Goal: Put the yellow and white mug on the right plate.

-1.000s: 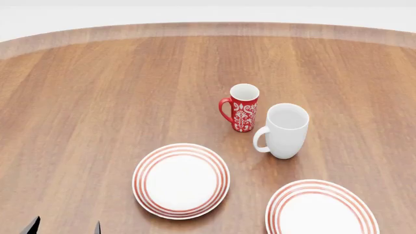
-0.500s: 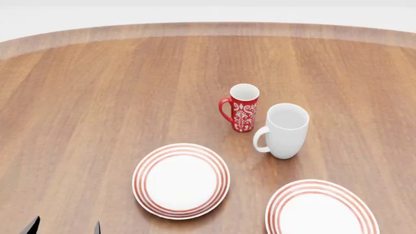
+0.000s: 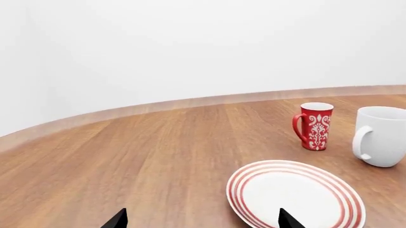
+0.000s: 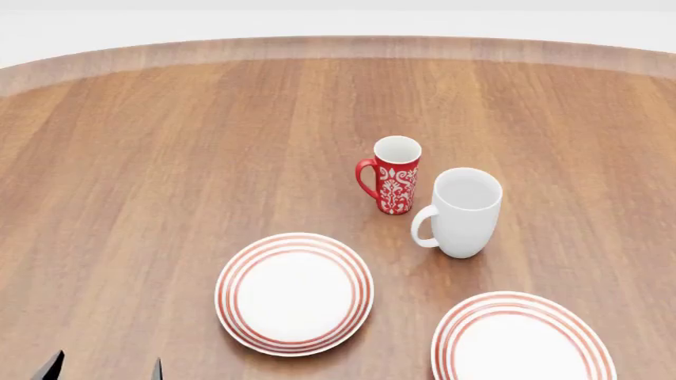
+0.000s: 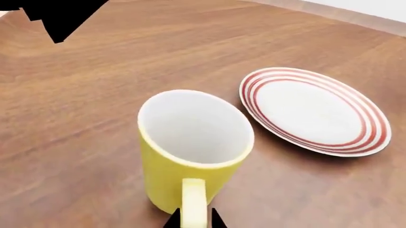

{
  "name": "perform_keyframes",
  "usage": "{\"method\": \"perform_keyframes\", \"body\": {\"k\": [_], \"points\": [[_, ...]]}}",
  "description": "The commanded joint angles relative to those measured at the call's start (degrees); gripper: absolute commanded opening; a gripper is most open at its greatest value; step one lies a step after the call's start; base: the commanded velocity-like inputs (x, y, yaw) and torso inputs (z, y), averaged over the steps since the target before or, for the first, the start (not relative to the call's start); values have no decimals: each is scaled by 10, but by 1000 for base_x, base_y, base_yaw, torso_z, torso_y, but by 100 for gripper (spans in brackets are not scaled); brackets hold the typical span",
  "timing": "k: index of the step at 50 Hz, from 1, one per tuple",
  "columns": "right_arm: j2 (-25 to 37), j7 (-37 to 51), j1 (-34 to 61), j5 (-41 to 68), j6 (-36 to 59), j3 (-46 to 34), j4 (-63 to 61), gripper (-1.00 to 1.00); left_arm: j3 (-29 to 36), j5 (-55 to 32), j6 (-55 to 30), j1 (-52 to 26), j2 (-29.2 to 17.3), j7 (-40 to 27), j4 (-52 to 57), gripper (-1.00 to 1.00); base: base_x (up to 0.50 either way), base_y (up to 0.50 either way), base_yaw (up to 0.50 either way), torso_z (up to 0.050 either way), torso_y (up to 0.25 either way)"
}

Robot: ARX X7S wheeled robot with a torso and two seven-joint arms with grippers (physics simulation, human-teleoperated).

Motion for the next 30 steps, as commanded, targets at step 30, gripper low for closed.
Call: {"method": "perform_keyframes", "body": {"k": [30], "points": [[132, 97, -94, 81, 55, 166, -240, -100, -6, 7, 5, -1, 5, 4, 1, 100, 0, 0, 0, 0, 0]]}}
